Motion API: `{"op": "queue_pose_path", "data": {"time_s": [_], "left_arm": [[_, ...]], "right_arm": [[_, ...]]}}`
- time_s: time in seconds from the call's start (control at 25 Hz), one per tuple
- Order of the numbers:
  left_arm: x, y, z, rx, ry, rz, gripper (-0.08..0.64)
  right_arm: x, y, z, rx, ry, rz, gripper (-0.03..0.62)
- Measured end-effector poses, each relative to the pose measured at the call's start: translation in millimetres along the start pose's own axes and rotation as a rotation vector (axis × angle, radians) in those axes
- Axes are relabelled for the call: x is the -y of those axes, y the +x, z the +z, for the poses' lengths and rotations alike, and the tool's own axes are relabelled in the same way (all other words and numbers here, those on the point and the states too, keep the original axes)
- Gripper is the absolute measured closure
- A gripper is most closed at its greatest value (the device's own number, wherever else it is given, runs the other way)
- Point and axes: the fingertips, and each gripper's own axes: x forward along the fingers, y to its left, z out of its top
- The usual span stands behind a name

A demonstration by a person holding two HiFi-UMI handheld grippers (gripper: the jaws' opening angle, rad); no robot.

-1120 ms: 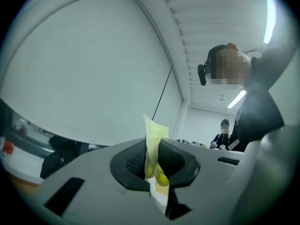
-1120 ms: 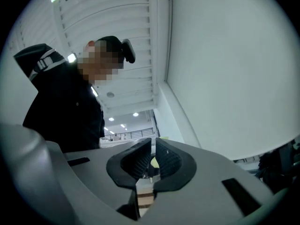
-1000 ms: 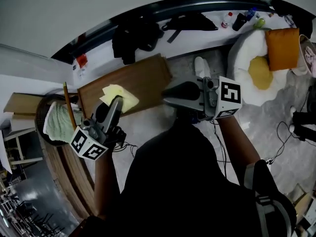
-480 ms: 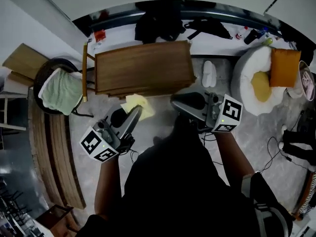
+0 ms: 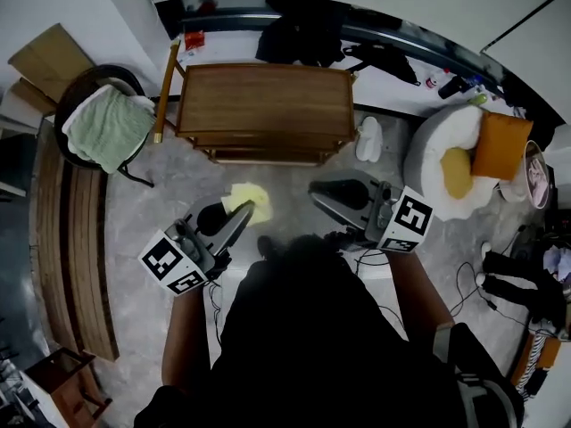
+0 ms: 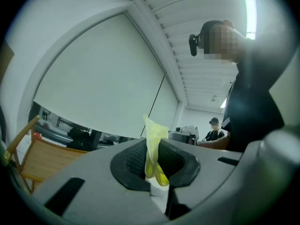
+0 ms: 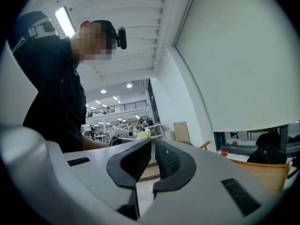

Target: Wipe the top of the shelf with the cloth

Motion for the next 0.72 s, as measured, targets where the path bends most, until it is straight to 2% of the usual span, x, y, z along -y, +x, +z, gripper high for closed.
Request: {"op": "queue_pose_path", "data": {"time_s": [0.12, 0.36, 0.72], "left_arm": [[13.6, -2.0, 6.0, 0.015, 0.001, -0.007, 0.526], [51.5, 4.5, 0.2, -0.02, 0.019, -0.001, 0.526], [102.1, 39.1, -39.1, -0.14, -0.006, -0.061, 0.526]], "right_arm": [[-6.5, -6.4, 1.5, -0.004, 0.006, 0.013, 0.552], [-36.7, -33.7, -0.1, 0.047, 0.026, 0.046, 0.552], [-49.3, -83.1, -33.9, 0.06, 0.071, 0.004, 0.552]]}}
